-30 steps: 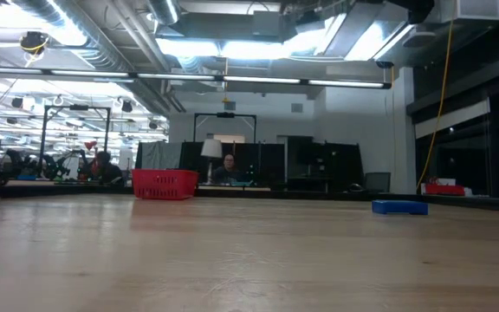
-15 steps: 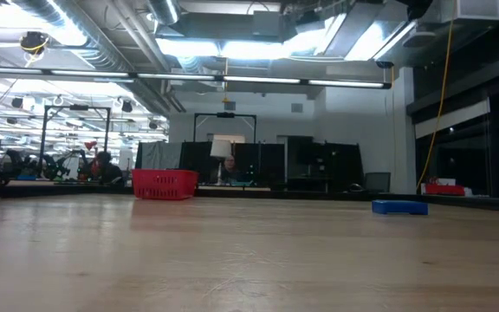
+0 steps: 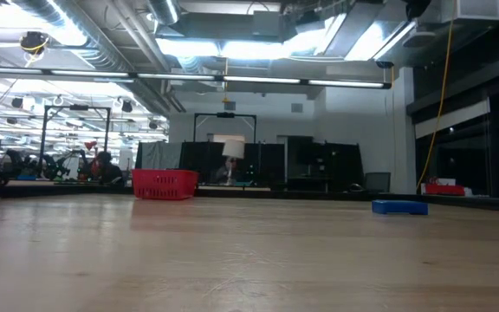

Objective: Pick & Place Office items
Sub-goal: Put the blue digital clock into the green bin

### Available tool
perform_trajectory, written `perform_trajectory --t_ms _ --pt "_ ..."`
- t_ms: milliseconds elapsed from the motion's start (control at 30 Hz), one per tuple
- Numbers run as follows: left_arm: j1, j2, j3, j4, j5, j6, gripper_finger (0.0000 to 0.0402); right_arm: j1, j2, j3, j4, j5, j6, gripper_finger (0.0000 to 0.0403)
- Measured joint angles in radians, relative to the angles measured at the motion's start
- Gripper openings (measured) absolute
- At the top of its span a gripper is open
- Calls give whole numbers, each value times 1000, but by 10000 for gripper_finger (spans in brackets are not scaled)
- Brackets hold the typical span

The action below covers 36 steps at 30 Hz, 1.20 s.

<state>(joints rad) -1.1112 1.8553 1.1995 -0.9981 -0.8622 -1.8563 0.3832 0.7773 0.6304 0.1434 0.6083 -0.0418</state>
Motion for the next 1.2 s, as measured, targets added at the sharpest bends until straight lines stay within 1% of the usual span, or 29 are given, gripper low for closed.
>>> perform_trajectory --t_ms 100,167,200,267,300,433,533,600,700,800,900,967,1067,1100,1200 --pt "99 0 0 -5 -45 117 287 0 0 0 15 0 -3 183" --pt "188 0 0 17 -43 221 286 0 0 0 20 0 -9 183" --pt "236 0 0 31 -33 280 285 0 0 0 21 0 -10 183" --pt "326 0 0 92 -14 452 284 0 0 0 20 0 -11 183" --pt "373 0 0 136 2 547 283 0 0 0 20 0 -13 183" --pt "556 0 0 364 134 944 277 0 0 0 20 0 -20 183" --pt "682 4 0 571 154 1191 272 0 0 0 20 0 -27 183" --pt "756 5 0 693 183 1335 268 0 0 0 19 -3 -27 183" --pt "864 5 0 878 293 1505 264 0 0 0 12 -37 -25 183" --pt "962 31 1 1055 428 1622 258 0 0 0 12 -52 -19 183" --pt "1024 83 -1 1202 554 1689 253 6 0 0 9 -65 -28 183" --pt "1047 125 -1 1274 596 1718 251 18 0 0 5 -73 -50 183" --pt "1066 204 0 1375 648 1730 251 52 -6 0 -6 -5 -87 183" --pt "1069 232 1 1418 666 1727 252 71 -21 0 -31 34 -97 183" --pt "1070 288 6 1535 674 1723 250 135 -98 0 -128 177 -86 183"
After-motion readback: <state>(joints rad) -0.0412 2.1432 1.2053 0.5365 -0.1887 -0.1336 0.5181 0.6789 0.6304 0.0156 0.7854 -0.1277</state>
